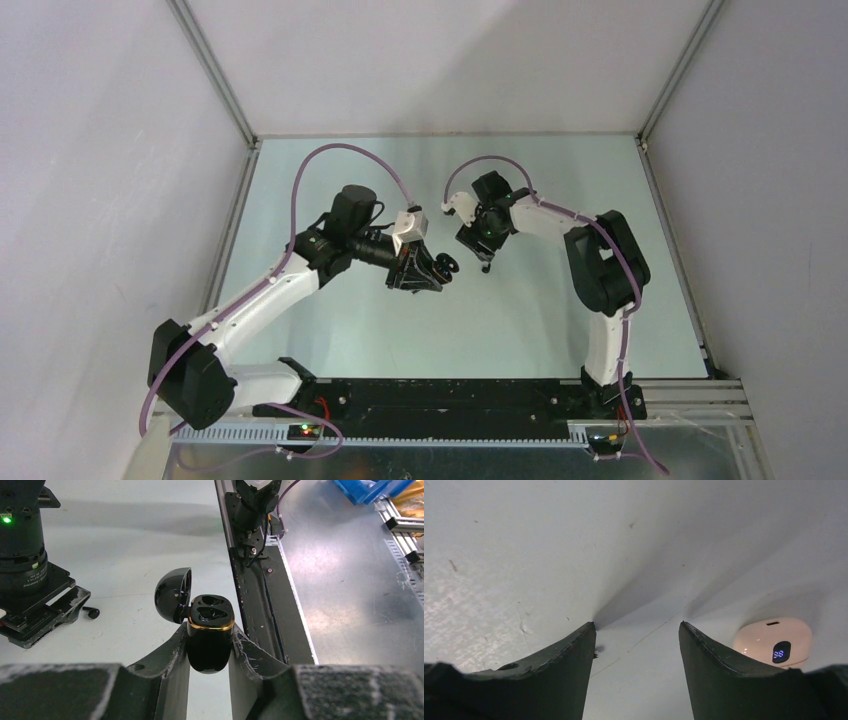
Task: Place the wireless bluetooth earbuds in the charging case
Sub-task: Adjust the right earbud at the center of the board.
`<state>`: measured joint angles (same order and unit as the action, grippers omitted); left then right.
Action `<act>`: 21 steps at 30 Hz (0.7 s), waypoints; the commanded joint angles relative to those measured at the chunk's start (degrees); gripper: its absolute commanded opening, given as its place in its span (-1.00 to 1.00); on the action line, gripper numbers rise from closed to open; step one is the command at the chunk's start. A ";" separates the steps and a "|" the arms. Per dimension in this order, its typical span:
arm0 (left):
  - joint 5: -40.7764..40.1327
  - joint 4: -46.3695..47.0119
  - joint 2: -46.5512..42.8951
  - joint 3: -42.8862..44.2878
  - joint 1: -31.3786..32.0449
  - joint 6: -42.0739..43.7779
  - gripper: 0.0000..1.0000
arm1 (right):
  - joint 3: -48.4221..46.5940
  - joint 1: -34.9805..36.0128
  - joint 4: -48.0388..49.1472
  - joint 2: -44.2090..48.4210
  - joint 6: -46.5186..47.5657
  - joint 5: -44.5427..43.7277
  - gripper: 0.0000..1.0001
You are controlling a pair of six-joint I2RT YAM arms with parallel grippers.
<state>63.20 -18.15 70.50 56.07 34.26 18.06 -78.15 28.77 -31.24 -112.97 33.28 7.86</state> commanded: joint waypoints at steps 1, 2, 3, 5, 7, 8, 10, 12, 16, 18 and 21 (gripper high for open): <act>1.55 0.77 -0.39 1.97 -0.13 1.12 -1.00 | -1.24 -0.75 -2.07 -0.53 1.47 -2.77 0.31; 1.61 0.76 -0.42 2.01 -0.10 1.15 -1.00 | -1.20 -0.83 -2.46 -0.43 1.59 -2.81 0.30; 1.64 0.82 -0.51 1.97 -0.12 1.12 -1.00 | -1.16 -1.00 -3.04 -0.31 1.83 -2.83 0.28; 1.65 0.81 -0.55 1.92 -0.11 1.18 -1.00 | -0.80 -1.19 -3.64 0.14 2.25 -2.92 0.27; 1.66 0.78 -0.64 1.95 -0.12 1.12 -1.00 | -0.37 -1.41 -4.32 0.43 2.77 -2.70 0.25; 1.66 0.81 -0.68 1.94 -0.14 1.10 -1.00 | -0.21 -1.42 -4.60 0.54 2.90 -2.35 0.25; 1.66 0.77 -0.71 1.95 -0.08 0.99 -1.00 | 0.21 -1.44 -6.46 0.91 3.38 -1.50 0.18; 1.74 0.80 -0.71 1.96 -0.07 0.95 -1.00 | 0.61 -1.13 -8.08 1.21 4.00 -0.35 0.13; 1.87 0.91 -0.66 2.07 -0.10 0.81 -1.00 | 3.09 0.02 -8.76 2.88 5.10 0.26 0.11; 1.90 0.89 -0.63 2.09 -0.07 0.73 -1.00 | 4.37 0.42 -8.71 3.57 5.32 -0.06 0.11; 2.03 0.85 -0.77 2.16 -0.07 0.64 -1.00 | 6.07 0.63 -8.63 4.47 5.62 0.81 0.11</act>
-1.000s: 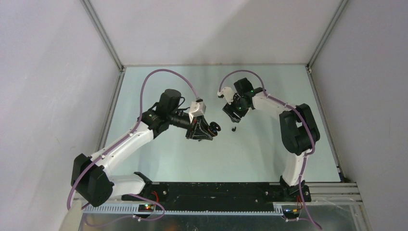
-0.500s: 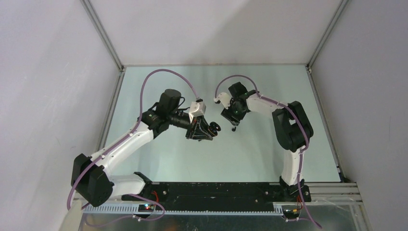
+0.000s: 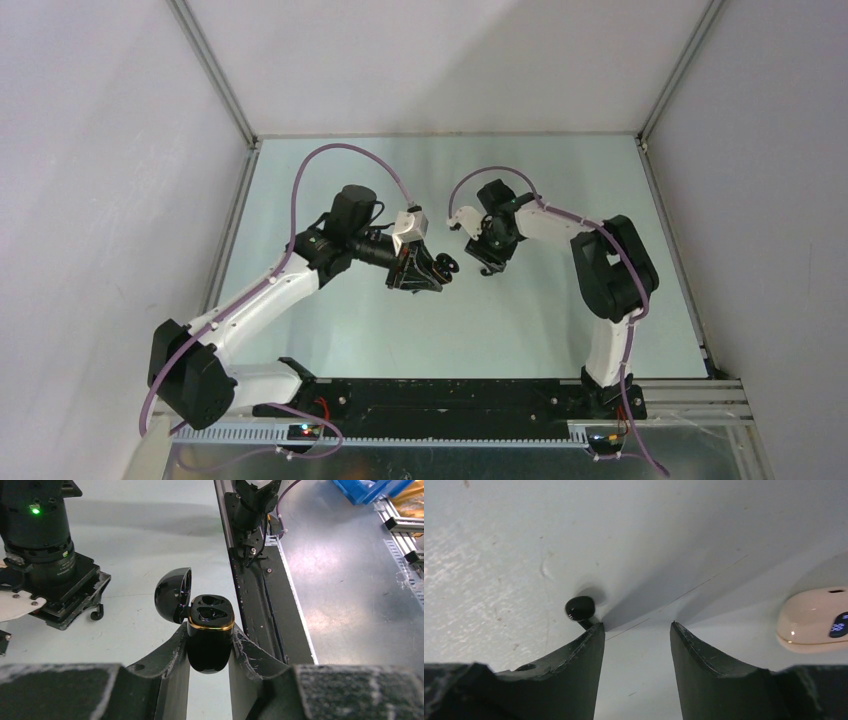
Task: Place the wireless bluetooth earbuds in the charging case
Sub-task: Adjust the right earbud at the center of the board.
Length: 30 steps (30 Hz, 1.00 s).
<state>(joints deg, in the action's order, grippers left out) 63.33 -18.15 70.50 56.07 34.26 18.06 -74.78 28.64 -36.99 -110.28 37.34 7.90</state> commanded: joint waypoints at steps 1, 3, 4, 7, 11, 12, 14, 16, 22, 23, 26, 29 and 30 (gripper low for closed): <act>1.93 0.91 -0.75 2.18 -0.05 0.61 -1.00 | 2.97 0.90 -2.68 2.16 1.58 1.05 0.11; 1.97 1.02 -0.80 2.12 -0.07 0.52 -1.00 | 3.43 1.21 -2.47 2.45 1.29 1.68 0.11; 1.94 1.02 -0.84 2.18 -0.07 0.47 -1.00 | 3.47 1.31 -2.38 2.53 1.08 2.07 0.11; 1.95 1.07 -1.09 2.20 0.03 0.36 -1.00 | 3.59 2.28 -2.06 2.78 0.07 3.16 0.11; 1.91 1.02 -1.38 2.25 0.01 0.34 -1.00 | 3.59 3.87 -2.48 2.79 -0.92 3.76 0.12; 1.85 1.08 -1.45 2.22 0.02 0.37 -1.00 | 3.59 4.14 -2.52 2.72 -1.23 3.91 0.12; 1.88 1.07 -1.50 2.19 0.01 0.36 -1.00 | 3.59 4.28 -2.41 2.84 -1.67 4.30 0.13; 1.88 0.97 -1.49 2.15 0.02 0.37 -1.00 | 3.59 4.29 -2.08 2.84 -1.85 3.70 0.13; 1.87 0.86 -1.97 2.09 -0.07 0.46 -1.00 | 3.51 2.29 -2.46 4.89 1.15 5.27 0.15; 1.83 0.84 -2.00 2.05 0.00 0.47 -1.00 | 3.46 1.20 -3.48 5.71 3.39 6.46 0.16; 1.87 0.84 -1.61 2.10 -0.01 0.50 -1.00 | 2.01 -1.00 -7.60 6.71 9.88 14.20 0.20; 1.89 0.83 -1.28 2.32 0.01 0.48 -1.00 | -0.74 -3.76 -11.35 6.62 16.93 18.42 0.24; 1.80 0.79 -1.22 2.36 0.06 0.44 -1.00 | -1.34 -4.20 -11.70 6.41 18.00 19.88 0.25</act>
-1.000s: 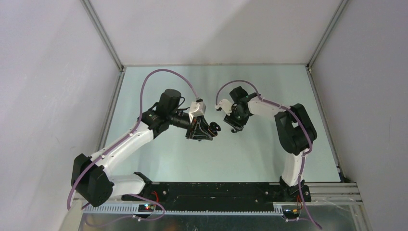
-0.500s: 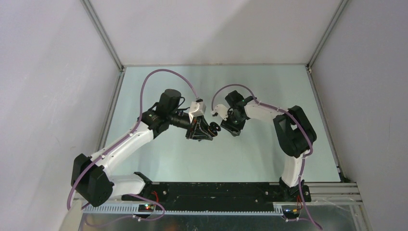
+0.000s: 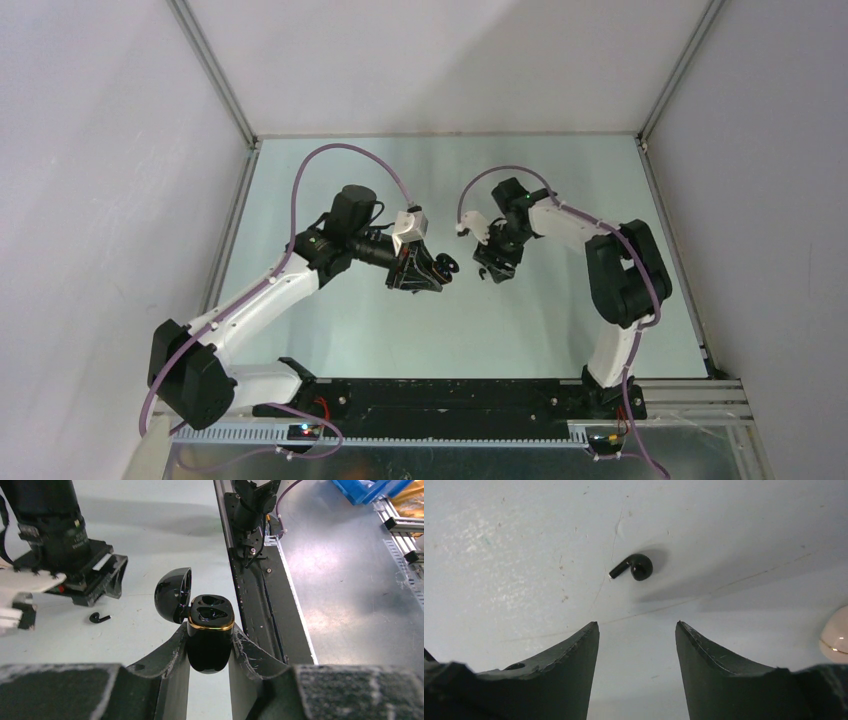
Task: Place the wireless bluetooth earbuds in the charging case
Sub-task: Adjust the right earbud at the center of the board.
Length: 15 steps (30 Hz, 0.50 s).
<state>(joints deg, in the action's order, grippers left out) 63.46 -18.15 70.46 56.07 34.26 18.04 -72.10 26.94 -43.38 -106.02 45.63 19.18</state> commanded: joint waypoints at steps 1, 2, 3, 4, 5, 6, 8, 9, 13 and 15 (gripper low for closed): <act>1.67 0.76 -1.02 2.45 0.01 0.52 -1.00 | -4.97 -3.27 -5.78 1.96 11.83 9.30 0.26; 1.60 0.71 -0.98 2.46 0.01 0.57 -1.00 | -5.41 -3.84 -5.81 1.58 12.98 10.66 0.26; 1.54 0.63 -0.90 2.46 0.02 0.63 -1.00 | -5.93 -4.05 -5.42 1.46 14.82 11.30 0.26; 1.50 0.54 -0.83 2.55 0.02 0.66 -1.00 | -6.20 -4.36 -5.15 0.93 15.75 12.54 0.24; 1.50 0.47 -0.73 2.59 -0.03 0.67 -1.00 | -6.76 -4.53 -5.12 0.65 18.04 13.21 0.23; 1.45 0.37 -0.66 2.60 -0.01 0.81 -1.00 | -7.02 -4.59 -5.13 0.09 19.08 14.32 0.22; 1.28 0.29 -0.53 2.61 0.02 0.94 -1.00 | -7.68 -4.84 -5.69 -0.99 23.96 16.27 0.22; 1.28 0.12 -0.44 2.62 -0.03 1.03 -1.00 | -8.14 -4.86 -5.99 -1.36 25.20 16.96 0.22; 1.11 -0.40 -0.11 2.77 0.01 1.59 -1.00 | -12.62 -5.33 -11.38 -4.99 32.28 21.91 0.26; 1.16 -0.66 0.09 2.92 -0.03 1.84 -1.00 | -16.89 -5.43 -16.80 -7.94 34.51 23.56 0.25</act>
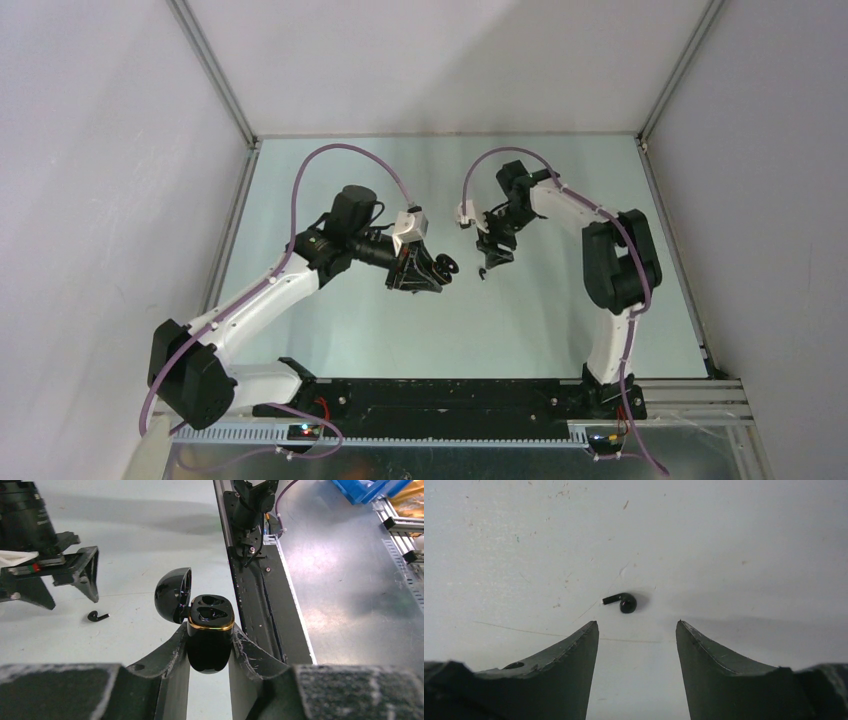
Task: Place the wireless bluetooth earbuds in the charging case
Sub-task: Adjust the right earbud at the center of the board, then pick up the right earbud from the center of the board.
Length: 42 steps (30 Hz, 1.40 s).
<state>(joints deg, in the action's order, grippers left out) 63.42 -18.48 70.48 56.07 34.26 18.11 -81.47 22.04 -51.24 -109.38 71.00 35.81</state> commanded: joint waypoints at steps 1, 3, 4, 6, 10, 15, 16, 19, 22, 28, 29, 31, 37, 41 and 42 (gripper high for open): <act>1.19 -0.48 0.18 2.97 -0.04 1.85 -1.00 | -8.94 -0.47 -12.47 -6.76 10.49 7.27 0.23; 1.18 -0.77 0.33 3.11 0.00 2.06 -1.00 | -12.57 -0.38 -16.27 -9.46 11.63 7.38 0.20; 1.20 -0.85 0.39 3.15 0.01 2.23 -1.00 | -14.00 -0.40 -16.88 -10.70 11.80 7.06 0.20; 1.20 -1.02 0.50 3.24 0.02 2.44 -1.00 | -15.20 -0.41 -17.78 -12.07 11.95 6.18 0.20; 1.17 -1.37 0.60 3.38 0.01 2.58 -1.00 | -18.44 -0.29 -21.85 -15.02 13.36 5.04 0.19; 1.17 -1.70 0.86 3.58 -0.03 2.84 -1.00 | -19.86 0.28 -25.22 -16.97 15.14 2.79 0.19; 1.18 -1.77 0.97 3.60 -0.02 2.87 -1.00 | -19.82 0.46 -25.02 -17.24 15.13 2.74 0.18; 1.14 -1.89 1.05 3.67 0.01 2.97 -1.00 | -19.85 0.65 -24.24 -17.82 14.81 2.68 0.18; 1.19 -1.96 1.06 3.74 0.02 2.97 -1.00 | -20.50 0.82 -23.76 -18.55 14.39 1.61 0.17; 1.18 -2.25 1.21 3.93 -0.03 3.09 -1.00 | -22.62 1.38 -24.95 -20.32 14.64 -0.11 0.13; 1.14 -2.41 1.32 3.95 -0.01 3.19 -1.00 | -22.78 1.55 -25.28 -20.53 14.72 -0.41 0.13; 1.18 -2.56 1.39 4.03 -0.03 3.29 -1.00 | -23.32 1.82 -25.79 -20.98 14.96 -0.92 0.11; 1.16 -3.02 1.50 4.30 0.02 3.60 -1.00 | -23.39 2.70 -26.13 -21.54 15.12 -2.72 0.04; 1.09 -3.38 1.53 4.48 0.02 3.83 -1.00 | -23.21 2.83 -26.78 -21.42 15.59 -2.75 -0.01; 1.09 -3.44 1.52 4.48 0.02 3.92 -1.00 | -23.07 2.98 -26.88 -21.16 15.64 -2.70 -0.01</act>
<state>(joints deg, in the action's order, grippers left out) 63.40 -21.80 72.12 58.13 34.26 20.21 -103.11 24.56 -76.05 -129.91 84.97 33.67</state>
